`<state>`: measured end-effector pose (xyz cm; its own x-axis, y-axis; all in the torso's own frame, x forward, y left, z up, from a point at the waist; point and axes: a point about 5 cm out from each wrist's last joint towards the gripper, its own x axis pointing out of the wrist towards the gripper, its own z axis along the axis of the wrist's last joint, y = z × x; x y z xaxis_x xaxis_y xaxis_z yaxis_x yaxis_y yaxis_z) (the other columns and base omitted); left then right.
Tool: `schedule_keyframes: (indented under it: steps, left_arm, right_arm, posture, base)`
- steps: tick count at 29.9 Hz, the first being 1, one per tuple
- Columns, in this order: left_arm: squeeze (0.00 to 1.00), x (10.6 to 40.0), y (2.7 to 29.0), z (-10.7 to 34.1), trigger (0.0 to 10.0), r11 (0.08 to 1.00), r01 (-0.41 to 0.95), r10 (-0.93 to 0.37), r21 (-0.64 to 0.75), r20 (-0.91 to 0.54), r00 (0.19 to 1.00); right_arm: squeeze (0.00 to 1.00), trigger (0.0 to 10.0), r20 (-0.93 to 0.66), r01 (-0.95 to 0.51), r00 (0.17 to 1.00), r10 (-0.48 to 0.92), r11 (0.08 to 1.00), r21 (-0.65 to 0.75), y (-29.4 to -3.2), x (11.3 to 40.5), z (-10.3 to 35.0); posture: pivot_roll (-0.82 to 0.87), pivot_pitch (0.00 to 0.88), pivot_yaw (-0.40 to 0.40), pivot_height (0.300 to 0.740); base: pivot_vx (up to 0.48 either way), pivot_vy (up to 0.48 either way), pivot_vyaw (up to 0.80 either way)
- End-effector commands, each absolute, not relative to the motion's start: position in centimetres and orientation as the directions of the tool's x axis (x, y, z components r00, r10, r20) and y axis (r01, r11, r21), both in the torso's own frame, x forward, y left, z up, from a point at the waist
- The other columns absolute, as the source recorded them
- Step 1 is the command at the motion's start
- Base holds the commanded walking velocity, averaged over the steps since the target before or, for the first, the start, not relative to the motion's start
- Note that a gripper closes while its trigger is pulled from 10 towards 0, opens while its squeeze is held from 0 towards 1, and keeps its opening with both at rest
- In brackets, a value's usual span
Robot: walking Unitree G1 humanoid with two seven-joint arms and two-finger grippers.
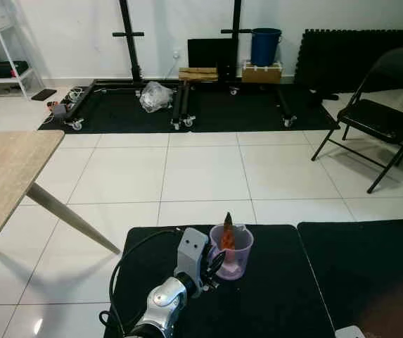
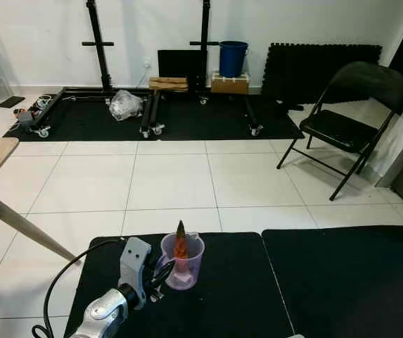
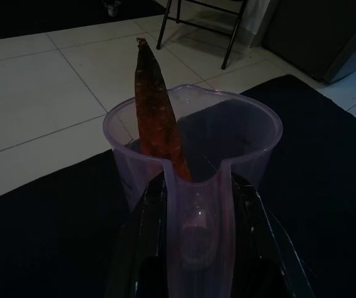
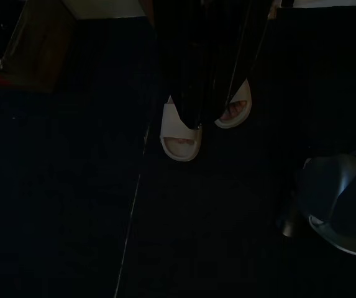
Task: Restocking fridge
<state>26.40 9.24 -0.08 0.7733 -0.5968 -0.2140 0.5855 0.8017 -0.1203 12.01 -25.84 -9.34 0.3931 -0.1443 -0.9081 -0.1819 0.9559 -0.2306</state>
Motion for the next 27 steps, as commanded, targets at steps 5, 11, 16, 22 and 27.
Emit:
schedule_keyframes:
  steps: [5, 11, 16, 22, 27]
  left_arm:
    - [0.00, 26.52, 9.34, 0.15, 10.0, 0.796, 0.595, -0.604, -0.109, -0.202, 0.771]
    - [0.00, 26.65, 9.12, 0.33, 10.0, 0.792, 0.602, -0.610, -0.105, -0.194, 0.768]
    - [0.00, 26.72, 9.04, 0.39, 10.0, 0.791, 0.602, -0.610, -0.106, -0.192, 0.768]
    - [0.00, 26.66, 8.99, 0.37, 10.0, 0.788, 0.606, -0.615, -0.109, -0.191, 0.765]
    - [0.00, 26.59, 8.99, 0.32, 10.0, 0.788, 0.606, -0.615, -0.110, -0.192, 0.765]
  right_arm:
    - [0.00, 10.0, -0.910, -0.187, 0.391, -0.136, 0.957, -0.223, -25.68, 11.97, -9.39]
    - [0.00, 10.0, -0.910, -0.184, 0.392, -0.138, 0.957, -0.224, -25.66, 11.98, -9.40]
    - [0.00, 10.0, -0.910, -0.184, 0.392, -0.138, 0.957, -0.224, -25.67, 11.97, -9.40]
    - [0.00, 10.0, -0.910, -0.187, 0.391, -0.137, 0.956, -0.224, -25.70, 12.00, -9.38]
    - [0.00, 10.0, -0.912, -0.192, 0.385, -0.139, 0.955, -0.227, -25.76, 11.95, -9.39]
  posture:
    - [0.00, 0.000, -0.029, 0.740]
    - [0.00, 0.000, -0.028, 0.740]
    - [0.00, 0.000, -0.029, 0.740]
    - [0.00, 0.000, -0.030, 0.740]
    - [0.00, 0.000, -0.030, 0.740]
  base:
    - [0.305, 0.000, 0.00]
    - [0.321, 0.000, 0.00]
    - [0.342, 0.000, 0.00]
    - [0.359, 0.000, 0.00]
    - [0.362, 0.000, -0.16]
